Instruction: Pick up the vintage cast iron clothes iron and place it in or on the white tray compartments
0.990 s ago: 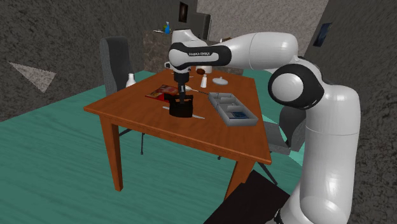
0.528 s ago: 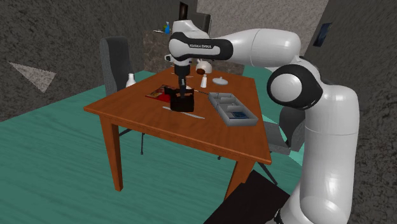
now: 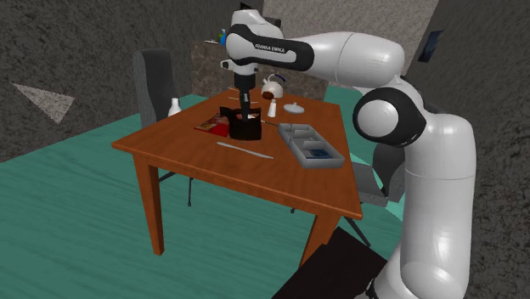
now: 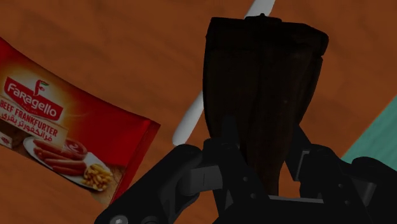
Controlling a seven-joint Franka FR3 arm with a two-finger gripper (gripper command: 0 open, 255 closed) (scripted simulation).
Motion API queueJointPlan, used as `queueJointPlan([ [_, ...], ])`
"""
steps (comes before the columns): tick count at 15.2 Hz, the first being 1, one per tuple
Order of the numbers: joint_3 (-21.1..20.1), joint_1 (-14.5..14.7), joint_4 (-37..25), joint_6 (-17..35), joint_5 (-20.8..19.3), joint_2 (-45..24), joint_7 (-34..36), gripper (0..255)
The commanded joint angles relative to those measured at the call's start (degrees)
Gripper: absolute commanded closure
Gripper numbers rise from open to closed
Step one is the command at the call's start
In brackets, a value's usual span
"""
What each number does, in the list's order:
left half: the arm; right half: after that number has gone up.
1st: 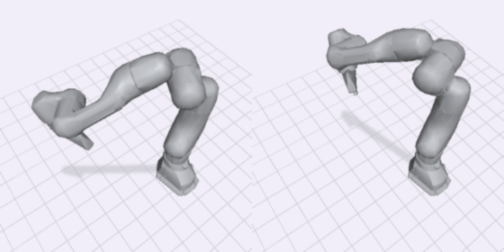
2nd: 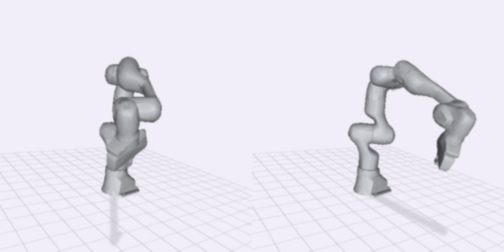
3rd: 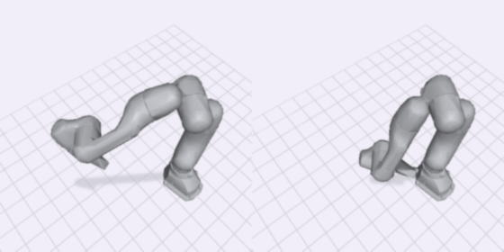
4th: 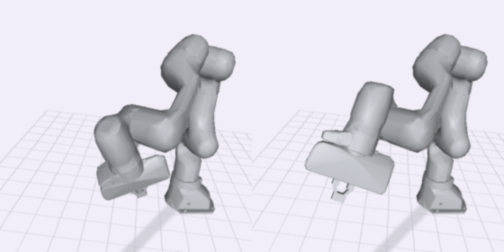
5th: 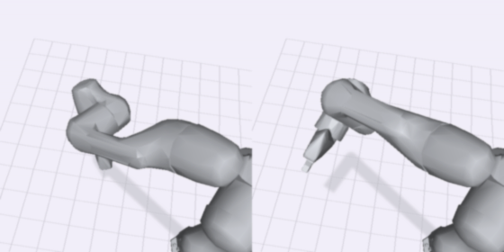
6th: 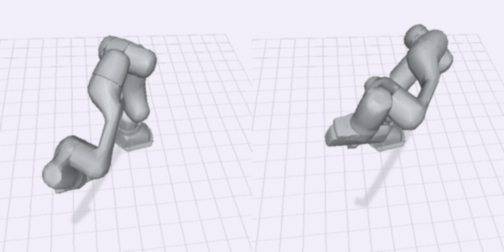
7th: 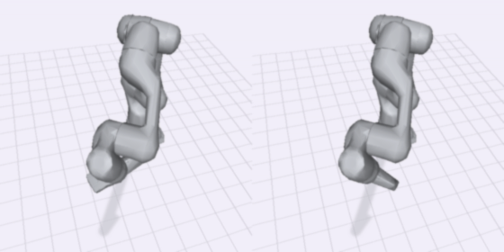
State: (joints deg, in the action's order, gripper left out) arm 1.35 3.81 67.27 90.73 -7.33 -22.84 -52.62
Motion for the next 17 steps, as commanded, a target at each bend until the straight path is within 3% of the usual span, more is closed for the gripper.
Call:
queueJointPlan([
  [1,0.0,0.0,-2.7,-1.9,0.0,-0.8,-0.2,255],
  [7,0.1,0.1,-11.6,-7.9,0.1,-3.6,-1.0,255],
  [12,1.6,-4.1,-2.0,-4.3,0.5,3.2,-6.1,255],
  [17,3.5,-8.0,3.6,-2.3,1.1,7.5,-11.8,255],
])
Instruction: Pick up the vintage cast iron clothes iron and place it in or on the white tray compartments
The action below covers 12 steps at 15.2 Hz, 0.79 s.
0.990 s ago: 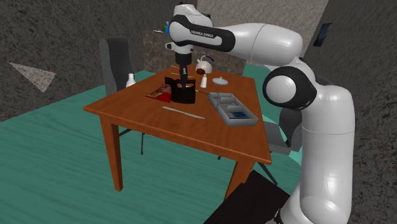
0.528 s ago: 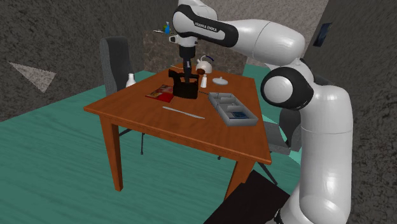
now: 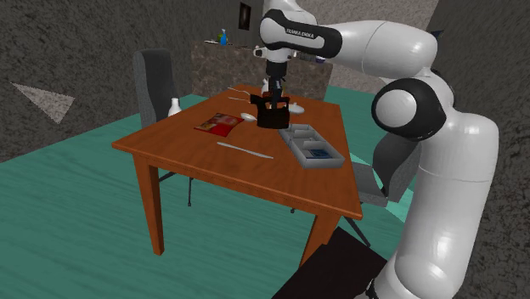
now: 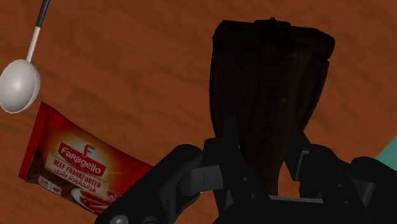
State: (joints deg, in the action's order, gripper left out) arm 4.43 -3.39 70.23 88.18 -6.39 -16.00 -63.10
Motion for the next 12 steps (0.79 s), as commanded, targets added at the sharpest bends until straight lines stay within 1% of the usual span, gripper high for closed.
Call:
queueJointPlan([
  [1,0.9,-1.6,1.4,0.5,0.2,1.3,-2.5,255],
  [6,3.1,-5.6,3.6,1.4,0.8,3.3,-8.7,255],
  [12,6.0,-10.6,3.3,1.6,1.9,3.7,-16.4,255],
])
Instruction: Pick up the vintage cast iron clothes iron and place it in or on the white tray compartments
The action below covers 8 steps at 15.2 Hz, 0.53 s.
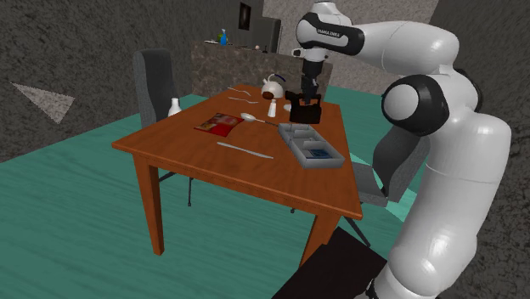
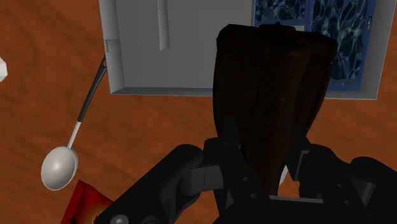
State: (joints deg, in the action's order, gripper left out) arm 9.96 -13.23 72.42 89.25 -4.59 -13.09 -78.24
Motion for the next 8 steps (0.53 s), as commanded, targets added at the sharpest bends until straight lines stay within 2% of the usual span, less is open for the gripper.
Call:
queueJointPlan([
  [1,0.9,-1.6,0.7,0.5,0.3,0.6,-2.6,255],
  [5,2.7,-4.9,-1.5,0.0,1.4,-0.7,-7.5,255],
  [8,2.6,-4.7,2.4,2.8,1.1,0.4,-7.1,255],
])
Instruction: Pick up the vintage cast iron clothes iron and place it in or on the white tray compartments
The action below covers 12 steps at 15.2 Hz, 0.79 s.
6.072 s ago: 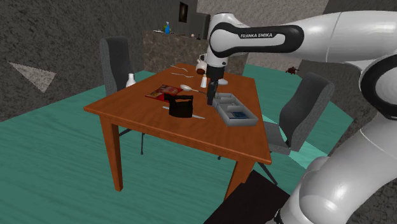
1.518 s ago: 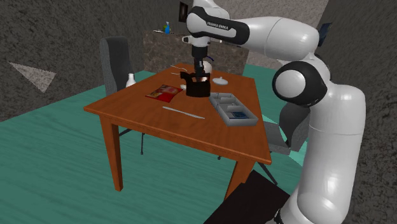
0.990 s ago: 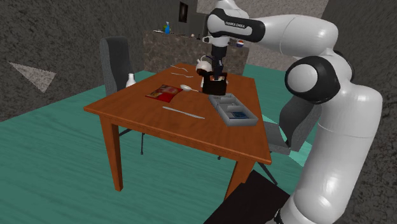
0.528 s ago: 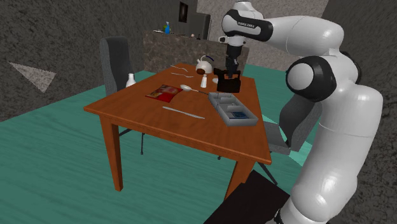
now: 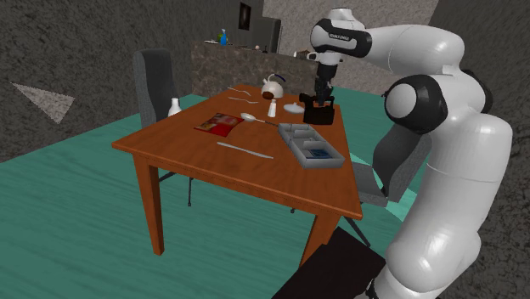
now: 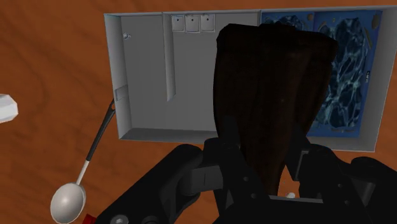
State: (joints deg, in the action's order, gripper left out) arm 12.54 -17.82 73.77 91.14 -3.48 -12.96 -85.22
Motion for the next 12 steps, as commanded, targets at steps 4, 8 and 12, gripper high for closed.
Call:
queueJointPlan([
  [4,0.0,0.1,5.7,4.5,-0.3,1.3,0.3,255],
  [8,0.0,0.3,9.8,7.8,-0.5,2.1,0.7,255],
  [12,-0.1,0.3,13.6,11.1,-0.7,2.6,1.0,255],
])
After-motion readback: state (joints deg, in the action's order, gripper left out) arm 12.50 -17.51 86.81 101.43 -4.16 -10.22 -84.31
